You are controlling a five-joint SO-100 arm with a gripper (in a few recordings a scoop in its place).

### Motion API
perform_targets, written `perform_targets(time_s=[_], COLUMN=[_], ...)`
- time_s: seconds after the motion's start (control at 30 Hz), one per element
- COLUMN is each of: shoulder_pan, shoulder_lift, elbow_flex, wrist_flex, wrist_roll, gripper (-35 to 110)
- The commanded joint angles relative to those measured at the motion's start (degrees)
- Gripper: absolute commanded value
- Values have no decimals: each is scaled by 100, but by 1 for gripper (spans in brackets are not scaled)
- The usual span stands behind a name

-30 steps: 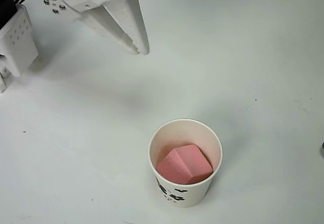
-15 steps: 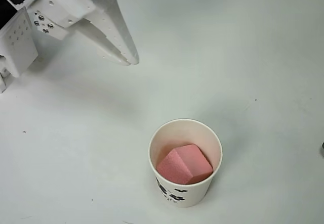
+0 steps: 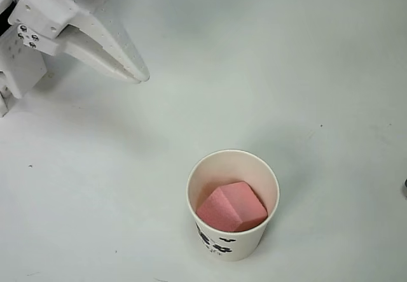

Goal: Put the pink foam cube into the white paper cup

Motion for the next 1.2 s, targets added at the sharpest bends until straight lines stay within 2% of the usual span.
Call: perform_targets(time_s=[0.0,0.23,0.5,0.77,1.17], shoulder_pan=[-53,-62,-62,-79,-193], shoulder_lift=[422,422,431,431,439], elbow_flex=[-18,105,1020,1731,2153], wrist_flex=[167,141,141,-527,-562], wrist_roll=[-35,-53,132,132,352], gripper=[0,0,0,0,0])
